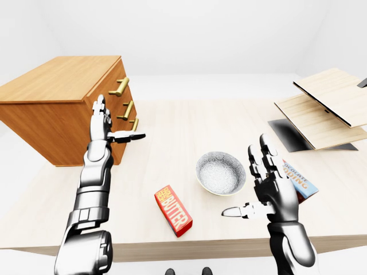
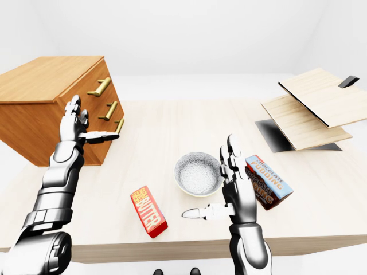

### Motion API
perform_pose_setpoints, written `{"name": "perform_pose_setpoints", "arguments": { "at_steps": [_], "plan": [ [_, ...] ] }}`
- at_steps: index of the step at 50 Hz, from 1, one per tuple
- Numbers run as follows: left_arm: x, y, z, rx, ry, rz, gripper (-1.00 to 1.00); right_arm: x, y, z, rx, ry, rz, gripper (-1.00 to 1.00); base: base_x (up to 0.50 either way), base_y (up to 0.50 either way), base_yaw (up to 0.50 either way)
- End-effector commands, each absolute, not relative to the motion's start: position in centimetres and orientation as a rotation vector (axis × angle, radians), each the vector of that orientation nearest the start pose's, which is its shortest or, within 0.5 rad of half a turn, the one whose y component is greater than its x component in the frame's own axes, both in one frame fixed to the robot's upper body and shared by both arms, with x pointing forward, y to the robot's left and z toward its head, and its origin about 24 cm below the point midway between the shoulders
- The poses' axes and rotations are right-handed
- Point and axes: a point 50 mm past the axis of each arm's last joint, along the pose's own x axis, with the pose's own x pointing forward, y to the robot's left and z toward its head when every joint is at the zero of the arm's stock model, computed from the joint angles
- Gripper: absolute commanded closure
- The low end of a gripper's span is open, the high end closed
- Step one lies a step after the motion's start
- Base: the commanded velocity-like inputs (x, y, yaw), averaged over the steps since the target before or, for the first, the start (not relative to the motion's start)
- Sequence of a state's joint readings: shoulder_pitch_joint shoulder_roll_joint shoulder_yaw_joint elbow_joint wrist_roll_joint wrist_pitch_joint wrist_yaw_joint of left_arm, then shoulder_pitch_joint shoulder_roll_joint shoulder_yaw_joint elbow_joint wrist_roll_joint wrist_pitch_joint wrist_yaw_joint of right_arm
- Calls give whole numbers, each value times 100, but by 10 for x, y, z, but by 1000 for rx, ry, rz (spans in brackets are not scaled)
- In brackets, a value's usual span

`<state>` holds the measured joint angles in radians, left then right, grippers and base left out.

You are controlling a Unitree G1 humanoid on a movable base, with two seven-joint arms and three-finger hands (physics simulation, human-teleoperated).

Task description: Close the top drawer of the cabinet and put the bowl on top of it.

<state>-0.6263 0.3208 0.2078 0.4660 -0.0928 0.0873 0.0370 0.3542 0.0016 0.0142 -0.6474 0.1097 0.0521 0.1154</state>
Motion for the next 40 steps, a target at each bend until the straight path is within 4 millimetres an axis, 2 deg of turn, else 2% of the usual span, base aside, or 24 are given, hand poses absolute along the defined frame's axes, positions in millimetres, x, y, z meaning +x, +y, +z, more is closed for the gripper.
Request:
{"name": "perform_pose_setpoints", "arguments": {
  "at_steps": [1, 12, 22, 31, 35, 40],
  "plan": [
    [364, 245, 132, 96, -67, 231, -100, 179, -158, 114, 72, -264, 54, -100, 0, 0, 0],
    [360, 249, 138, 92, -97, 241, -100, 178, -158, 114, 73, -265, 54, -100, 0, 0, 0],
    [356, 263, 147, 59, -128, 283, -100, 179, -158, 114, 72, -264, 52, -100, 0, 0, 0],
    [356, 267, 147, 47, -127, 292, -100, 178, -159, 115, 73, -265, 53, -100, 0, 0, 0],
    [350, 272, 155, 27, -174, 304, -100, 178, -159, 115, 75, -266, 52, -100, 0, 0, 0],
    [349, 275, 155, 20, -171, 307, -100, 178, -159, 115, 73, -265, 53, -100, 0, 0, 0]
  ]
}}
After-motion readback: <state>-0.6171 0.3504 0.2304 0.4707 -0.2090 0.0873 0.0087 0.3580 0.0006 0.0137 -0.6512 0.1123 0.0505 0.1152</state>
